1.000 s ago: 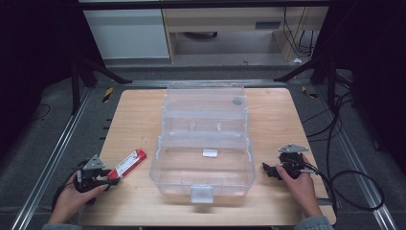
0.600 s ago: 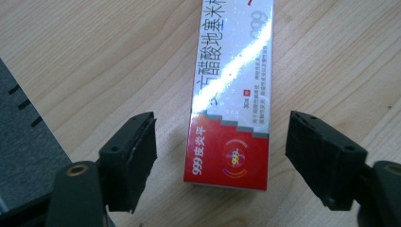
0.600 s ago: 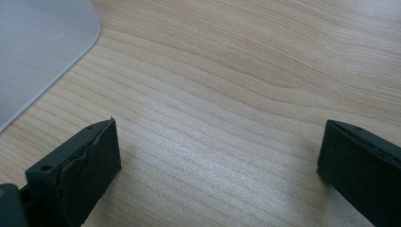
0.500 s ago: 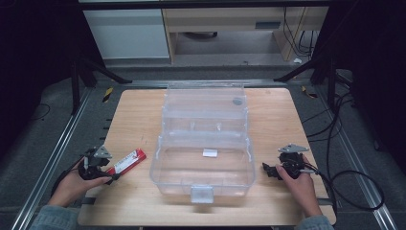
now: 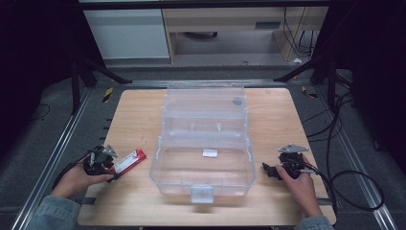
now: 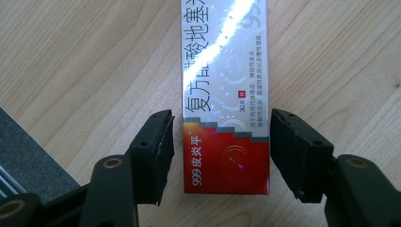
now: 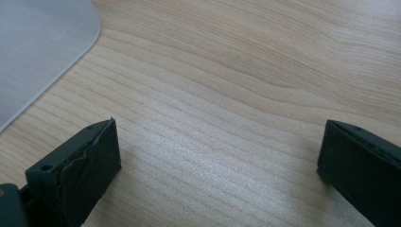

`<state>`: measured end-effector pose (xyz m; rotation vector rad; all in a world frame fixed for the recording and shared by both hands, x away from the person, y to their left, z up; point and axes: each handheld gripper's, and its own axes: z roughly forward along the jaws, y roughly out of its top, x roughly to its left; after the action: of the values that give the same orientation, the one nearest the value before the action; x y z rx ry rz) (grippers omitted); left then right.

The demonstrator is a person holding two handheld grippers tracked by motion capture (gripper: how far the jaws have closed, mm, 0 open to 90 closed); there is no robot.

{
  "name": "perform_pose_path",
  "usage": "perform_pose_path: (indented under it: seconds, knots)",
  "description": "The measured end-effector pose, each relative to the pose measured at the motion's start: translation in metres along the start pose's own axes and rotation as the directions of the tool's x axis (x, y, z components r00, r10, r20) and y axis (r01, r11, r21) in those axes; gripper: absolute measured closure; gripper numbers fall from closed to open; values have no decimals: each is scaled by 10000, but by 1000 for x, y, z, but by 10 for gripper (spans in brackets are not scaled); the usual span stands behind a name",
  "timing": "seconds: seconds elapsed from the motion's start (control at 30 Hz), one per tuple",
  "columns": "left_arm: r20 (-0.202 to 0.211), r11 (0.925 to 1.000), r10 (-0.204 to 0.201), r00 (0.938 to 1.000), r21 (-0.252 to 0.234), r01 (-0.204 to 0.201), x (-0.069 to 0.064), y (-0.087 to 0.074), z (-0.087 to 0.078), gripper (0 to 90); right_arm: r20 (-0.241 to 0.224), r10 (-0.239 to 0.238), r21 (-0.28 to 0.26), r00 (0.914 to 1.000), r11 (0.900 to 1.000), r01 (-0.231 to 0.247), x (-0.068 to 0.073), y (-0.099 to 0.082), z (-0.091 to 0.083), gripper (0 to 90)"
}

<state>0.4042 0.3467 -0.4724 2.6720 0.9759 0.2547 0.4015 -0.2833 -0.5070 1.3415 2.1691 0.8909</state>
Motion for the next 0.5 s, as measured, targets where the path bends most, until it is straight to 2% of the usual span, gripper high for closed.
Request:
perform_pose_path:
  seconds: [0.27, 0.5]
  knots:
    - [79, 9983, 198, 9998, 545, -202, -1, 9, 4, 459, -6, 5, -6, 10000, 10000, -5, 0, 0, 0, 5]
    - [122, 9979, 117, 9999, 631, -124, -1, 10, 5, 470, 9, -7, 2, 10000, 10000, 7, 0, 0, 0, 5]
